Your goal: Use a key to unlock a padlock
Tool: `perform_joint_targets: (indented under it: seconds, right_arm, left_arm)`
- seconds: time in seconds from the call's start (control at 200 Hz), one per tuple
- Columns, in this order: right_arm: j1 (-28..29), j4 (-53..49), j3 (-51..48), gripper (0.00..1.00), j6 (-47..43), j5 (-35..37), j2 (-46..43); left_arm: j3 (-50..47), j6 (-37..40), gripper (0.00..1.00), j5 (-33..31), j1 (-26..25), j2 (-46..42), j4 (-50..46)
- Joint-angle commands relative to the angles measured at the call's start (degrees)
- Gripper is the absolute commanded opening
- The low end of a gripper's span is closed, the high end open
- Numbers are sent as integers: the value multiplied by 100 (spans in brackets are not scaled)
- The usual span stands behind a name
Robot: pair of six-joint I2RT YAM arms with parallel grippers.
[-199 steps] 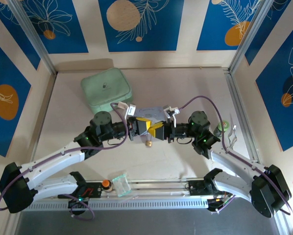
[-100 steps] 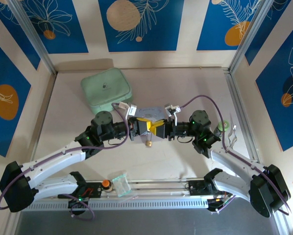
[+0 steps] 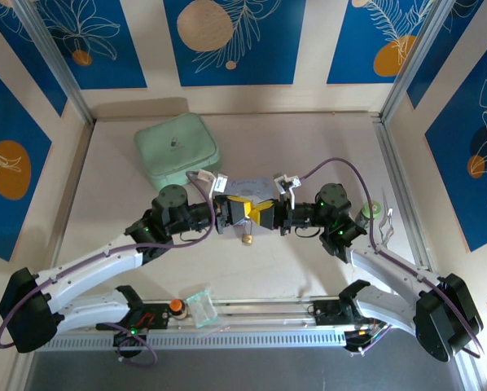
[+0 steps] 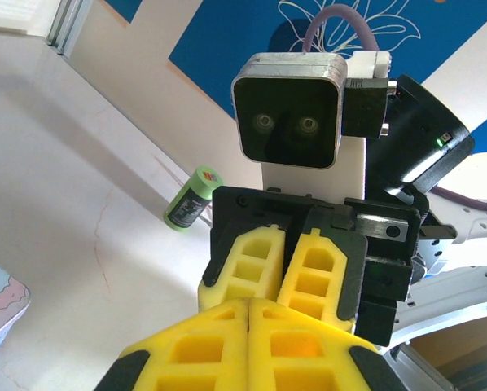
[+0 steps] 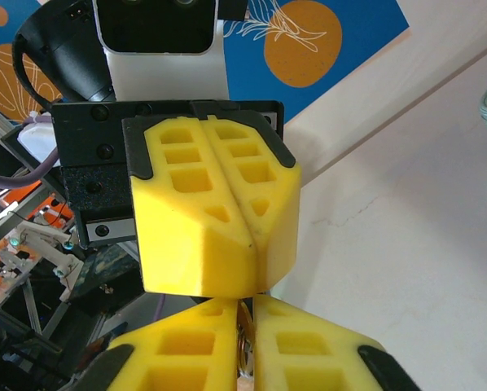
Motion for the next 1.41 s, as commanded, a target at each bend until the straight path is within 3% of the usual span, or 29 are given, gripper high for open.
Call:
perform_joint_targets:
  seconds: [0.0, 0.545, 0.765, 1.151, 1.186, 1.241, 1.296, 1.401]
  right_arm:
    - [16, 33, -21, 16, 38, -142, 42]
    - [8, 173, -141, 7, 106, -156, 95]
    - [7, 92, -54, 16, 109, -316, 168]
    - [-111, 259, -262, 2, 235, -266, 132]
    - [-135, 266, -292, 2, 246, -232, 123]
    - [-166, 240, -345, 2, 274, -132, 98]
    - [-216, -4, -331, 2, 246, 20, 89]
    - [-337, -592, -291, 2, 107, 277, 96]
  left_arm:
    - [131, -72, 0, 68, 10, 37, 246]
    - [168, -104, 0, -61, 11, 59, 224]
    - [157, -129, 0, -59, 6, 99, 296]
    - [109, -147, 0, -342, 6, 69, 261]
    - [96, -157, 17, -491, 13, 31, 207]
    - [25, -207, 63, -859, 10, -58, 136]
    - [-105, -297, 97, -1248, 11, -183, 164]
    - [-154, -533, 100, -1992, 11, -351, -306]
